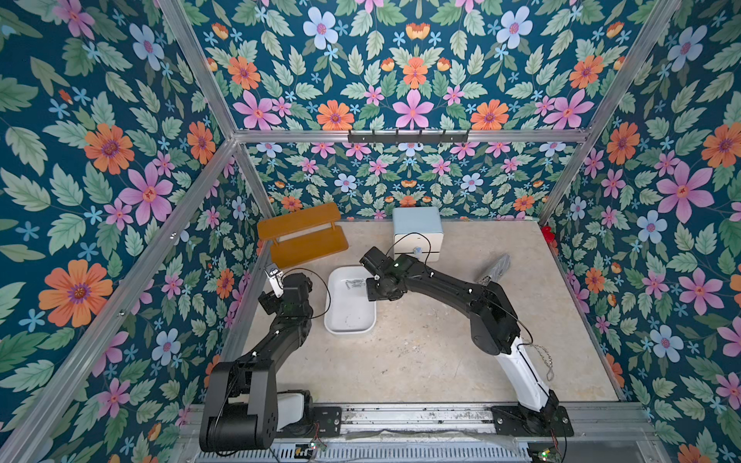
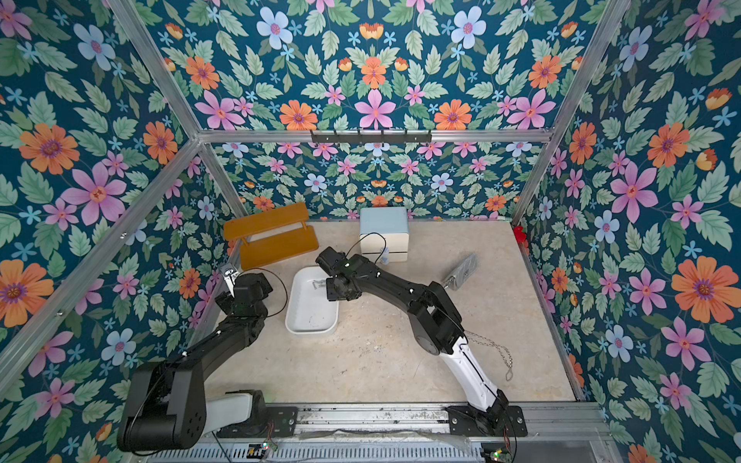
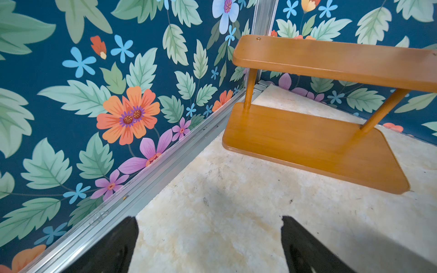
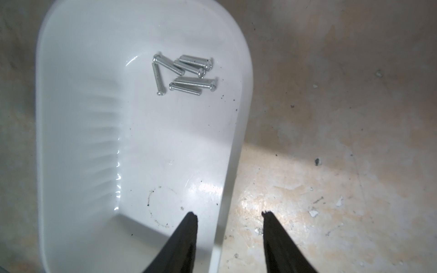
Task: Take out the screws from the storage box
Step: Move the storage box to the center of the board.
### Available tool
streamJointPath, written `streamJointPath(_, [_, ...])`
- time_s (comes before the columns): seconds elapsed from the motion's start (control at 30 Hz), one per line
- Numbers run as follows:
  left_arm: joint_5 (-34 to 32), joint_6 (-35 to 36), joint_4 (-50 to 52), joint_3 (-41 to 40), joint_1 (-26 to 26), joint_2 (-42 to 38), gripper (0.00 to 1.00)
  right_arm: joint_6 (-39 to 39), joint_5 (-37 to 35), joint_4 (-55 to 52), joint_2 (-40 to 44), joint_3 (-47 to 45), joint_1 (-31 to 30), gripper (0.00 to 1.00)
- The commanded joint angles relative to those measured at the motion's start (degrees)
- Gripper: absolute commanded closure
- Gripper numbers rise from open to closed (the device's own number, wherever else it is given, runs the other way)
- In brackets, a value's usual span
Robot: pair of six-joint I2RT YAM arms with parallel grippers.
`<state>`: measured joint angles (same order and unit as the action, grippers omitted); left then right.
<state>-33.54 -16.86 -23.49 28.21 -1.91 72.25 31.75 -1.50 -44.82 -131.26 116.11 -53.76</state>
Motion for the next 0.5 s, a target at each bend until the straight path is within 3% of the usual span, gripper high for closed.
streamJointPath(0.0, [-0.91, -0.82, 0.29, 0.20, 0.07, -0.09, 0.01, 0.75, 0.44, -1.12, -0.31, 0.03, -0.05, 0.55])
streamJointPath(0.47, [-0.46, -0.89, 0.37, -0.04, 0.06, -0.44, 0.01, 1.65, 0.07, -1.89, -1.96, 0.75, -0.03, 0.79])
